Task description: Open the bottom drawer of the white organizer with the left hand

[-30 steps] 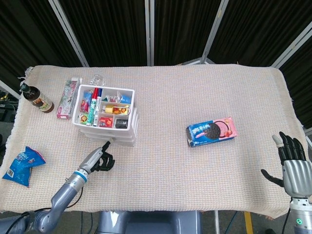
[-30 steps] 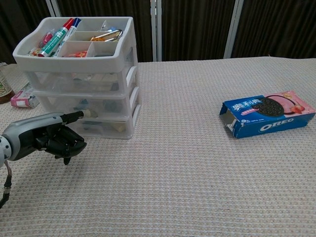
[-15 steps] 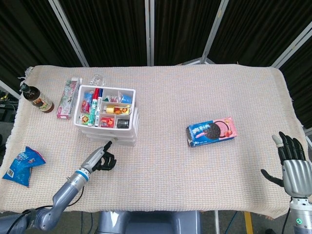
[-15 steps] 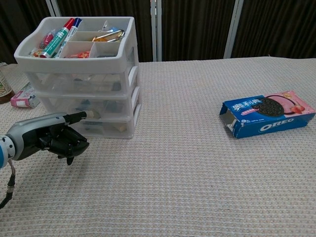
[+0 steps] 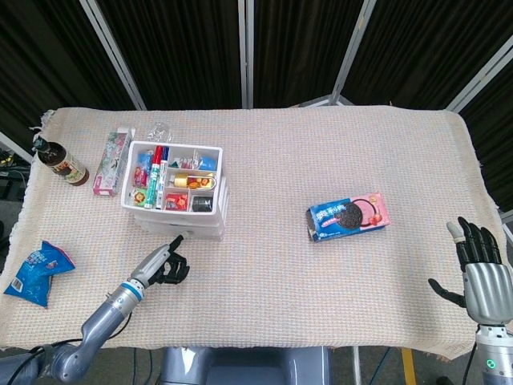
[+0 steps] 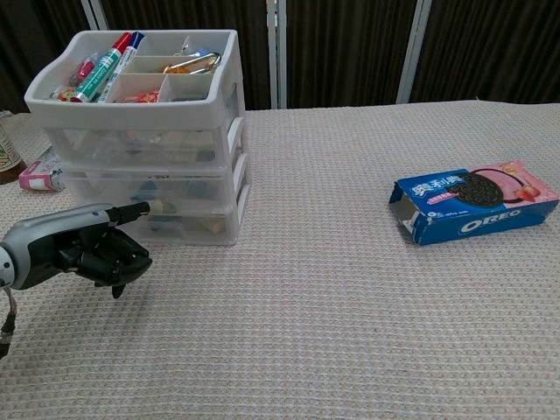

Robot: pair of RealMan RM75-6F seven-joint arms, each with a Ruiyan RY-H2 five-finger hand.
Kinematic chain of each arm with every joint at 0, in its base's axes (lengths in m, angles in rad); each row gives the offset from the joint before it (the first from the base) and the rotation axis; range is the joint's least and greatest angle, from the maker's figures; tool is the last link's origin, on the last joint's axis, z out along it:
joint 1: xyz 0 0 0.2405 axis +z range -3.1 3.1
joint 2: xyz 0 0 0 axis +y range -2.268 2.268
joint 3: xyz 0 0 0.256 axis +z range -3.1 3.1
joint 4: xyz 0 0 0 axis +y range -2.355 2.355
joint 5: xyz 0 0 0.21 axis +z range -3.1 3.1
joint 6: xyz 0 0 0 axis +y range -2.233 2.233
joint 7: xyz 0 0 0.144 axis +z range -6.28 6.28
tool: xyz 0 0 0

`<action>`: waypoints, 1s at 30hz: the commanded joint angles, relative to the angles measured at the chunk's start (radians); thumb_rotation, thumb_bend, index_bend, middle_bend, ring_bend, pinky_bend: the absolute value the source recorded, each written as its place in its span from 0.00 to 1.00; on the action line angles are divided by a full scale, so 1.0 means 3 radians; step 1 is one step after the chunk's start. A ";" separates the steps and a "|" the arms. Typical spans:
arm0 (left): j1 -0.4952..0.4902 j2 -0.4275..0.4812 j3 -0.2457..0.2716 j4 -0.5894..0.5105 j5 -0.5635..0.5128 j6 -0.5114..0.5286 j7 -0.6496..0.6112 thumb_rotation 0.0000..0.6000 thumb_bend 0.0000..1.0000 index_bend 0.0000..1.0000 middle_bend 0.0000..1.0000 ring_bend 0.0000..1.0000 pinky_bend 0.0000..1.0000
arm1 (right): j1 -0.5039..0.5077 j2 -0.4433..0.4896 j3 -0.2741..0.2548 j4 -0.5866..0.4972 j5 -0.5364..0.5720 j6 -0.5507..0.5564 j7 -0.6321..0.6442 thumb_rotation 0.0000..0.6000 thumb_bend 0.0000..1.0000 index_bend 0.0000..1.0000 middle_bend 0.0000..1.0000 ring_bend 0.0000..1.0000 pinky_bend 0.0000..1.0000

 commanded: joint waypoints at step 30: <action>0.0640 0.0017 0.0379 0.0236 0.0771 0.1592 0.1530 1.00 0.57 0.08 0.74 0.79 0.58 | -0.0002 -0.0025 -0.0016 -0.0007 -0.0034 0.0011 -0.0052 1.00 0.02 0.00 0.00 0.00 0.00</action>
